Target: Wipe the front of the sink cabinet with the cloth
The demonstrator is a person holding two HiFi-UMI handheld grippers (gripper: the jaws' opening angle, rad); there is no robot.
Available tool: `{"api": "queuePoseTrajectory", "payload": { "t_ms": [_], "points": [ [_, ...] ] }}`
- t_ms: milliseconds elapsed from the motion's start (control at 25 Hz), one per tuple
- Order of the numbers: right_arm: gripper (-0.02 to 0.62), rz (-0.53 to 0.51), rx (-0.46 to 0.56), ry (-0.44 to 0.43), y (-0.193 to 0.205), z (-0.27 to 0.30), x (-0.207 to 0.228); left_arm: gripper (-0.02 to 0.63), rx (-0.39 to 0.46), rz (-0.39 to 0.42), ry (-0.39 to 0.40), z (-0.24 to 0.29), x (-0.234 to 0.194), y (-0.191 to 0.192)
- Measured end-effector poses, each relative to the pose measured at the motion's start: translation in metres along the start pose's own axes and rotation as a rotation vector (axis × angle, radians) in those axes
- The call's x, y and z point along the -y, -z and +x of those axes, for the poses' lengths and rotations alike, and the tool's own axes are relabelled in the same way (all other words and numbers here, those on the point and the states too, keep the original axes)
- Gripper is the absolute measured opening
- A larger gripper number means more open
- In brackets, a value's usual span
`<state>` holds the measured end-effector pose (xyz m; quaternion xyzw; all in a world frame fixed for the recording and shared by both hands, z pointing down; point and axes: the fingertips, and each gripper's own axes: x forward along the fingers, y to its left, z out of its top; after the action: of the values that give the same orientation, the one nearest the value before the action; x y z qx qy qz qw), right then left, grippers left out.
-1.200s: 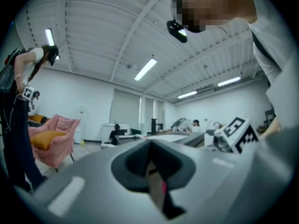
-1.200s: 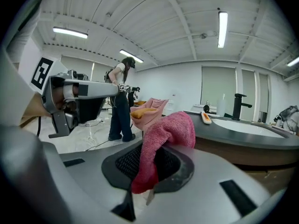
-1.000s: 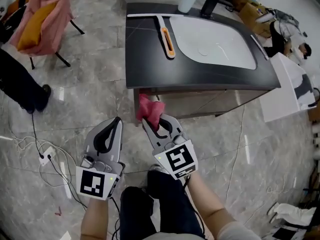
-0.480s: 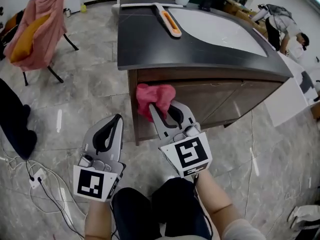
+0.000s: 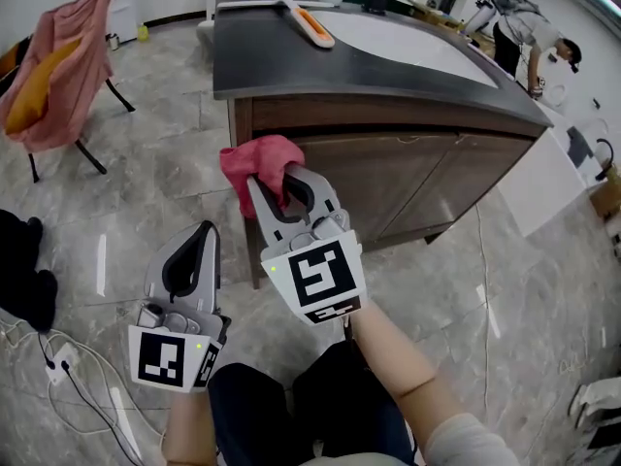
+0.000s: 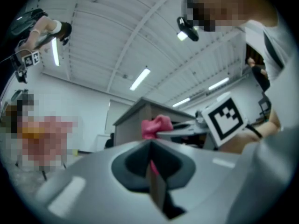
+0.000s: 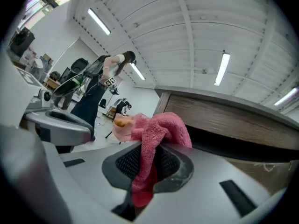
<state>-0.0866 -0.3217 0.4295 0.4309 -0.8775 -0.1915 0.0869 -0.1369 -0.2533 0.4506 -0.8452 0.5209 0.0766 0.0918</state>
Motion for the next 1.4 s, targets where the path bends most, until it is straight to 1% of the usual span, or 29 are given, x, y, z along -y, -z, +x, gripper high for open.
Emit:
{"api": "queuePoseTrajectory", "payload": {
  "t_ms": [80,200,320,440,640,920,1080,1280,1400],
  "points": [
    [0.048,0.013,0.009,0.012,-0.001,0.002,0.000,0.005,0.008,0.006,-0.005,-0.002,0.000,-0.001],
    [0.048,0.003,0.022,0.020,0.000,0.001,0.003,0.005,0.005,0.018,-0.012,-0.004,-0.001,0.001],
    [0.048,0.052,0.003,0.019,0.010,-0.004,0.014,0.005,0.001,0.019,-0.015,-0.006,0.001,0.004],
    [0.048,0.081,-0.023,0.045,0.022,-0.013,0.031,0.005,0.003,0.015,-0.012,-0.004,0.004,0.005],
    [0.048,0.121,-0.053,0.130,0.044,-0.034,0.073,0.005,0.008,0.020,0.003,0.002,0.012,0.006],
    [0.048,0.197,-0.084,0.302,0.077,-0.072,0.148,0.005,0.017,0.013,0.032,0.012,0.024,0.008],
    [0.048,0.237,-0.101,0.385,0.095,-0.090,0.185,0.005,0.019,0.010,0.039,0.014,0.025,0.009],
    [0.048,0.286,-0.122,0.450,0.113,-0.110,0.221,0.005,0.024,0.008,0.031,0.014,0.022,0.008],
    [0.049,0.291,-0.138,0.473,0.120,-0.119,0.237,0.005,0.023,0.011,0.025,0.012,0.019,0.009]
  ]
}}
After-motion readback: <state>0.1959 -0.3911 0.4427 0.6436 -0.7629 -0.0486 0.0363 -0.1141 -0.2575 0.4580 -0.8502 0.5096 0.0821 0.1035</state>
